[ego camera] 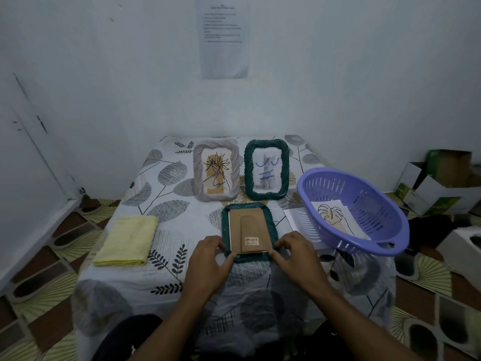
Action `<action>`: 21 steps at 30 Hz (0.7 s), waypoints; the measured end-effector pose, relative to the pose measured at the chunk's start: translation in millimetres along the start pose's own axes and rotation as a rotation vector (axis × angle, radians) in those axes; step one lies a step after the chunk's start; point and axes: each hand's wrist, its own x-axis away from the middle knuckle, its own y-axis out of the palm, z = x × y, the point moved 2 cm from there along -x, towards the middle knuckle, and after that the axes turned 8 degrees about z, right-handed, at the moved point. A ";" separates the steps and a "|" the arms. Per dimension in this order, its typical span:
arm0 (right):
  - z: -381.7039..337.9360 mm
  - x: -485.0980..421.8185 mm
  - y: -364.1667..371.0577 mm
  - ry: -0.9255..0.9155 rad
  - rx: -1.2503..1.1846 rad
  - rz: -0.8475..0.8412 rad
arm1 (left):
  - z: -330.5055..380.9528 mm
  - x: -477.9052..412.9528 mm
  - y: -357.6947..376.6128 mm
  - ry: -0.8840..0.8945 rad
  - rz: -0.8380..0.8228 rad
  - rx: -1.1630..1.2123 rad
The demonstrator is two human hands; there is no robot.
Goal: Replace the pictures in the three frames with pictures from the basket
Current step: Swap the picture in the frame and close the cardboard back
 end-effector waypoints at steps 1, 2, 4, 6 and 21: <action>-0.6 2.8 0.0 0.006 0.004 0.010 | 2.7 2.3 -0.1 -0.013 0.004 -0.001; -0.8 4.5 0.9 0.016 -0.001 0.023 | 4.9 3.5 0.5 -0.024 0.005 -0.003; -2.1 6.6 3.0 0.042 -0.026 0.052 | 7.1 5.1 2.5 -0.068 0.014 0.009; -3.7 7.1 5.8 0.068 -0.043 0.078 | 7.4 6.1 3.9 -0.120 0.026 0.024; -0.1 12.2 17.2 0.130 -0.181 0.127 | 2.2 -5.9 13.4 0.021 -0.126 -0.156</action>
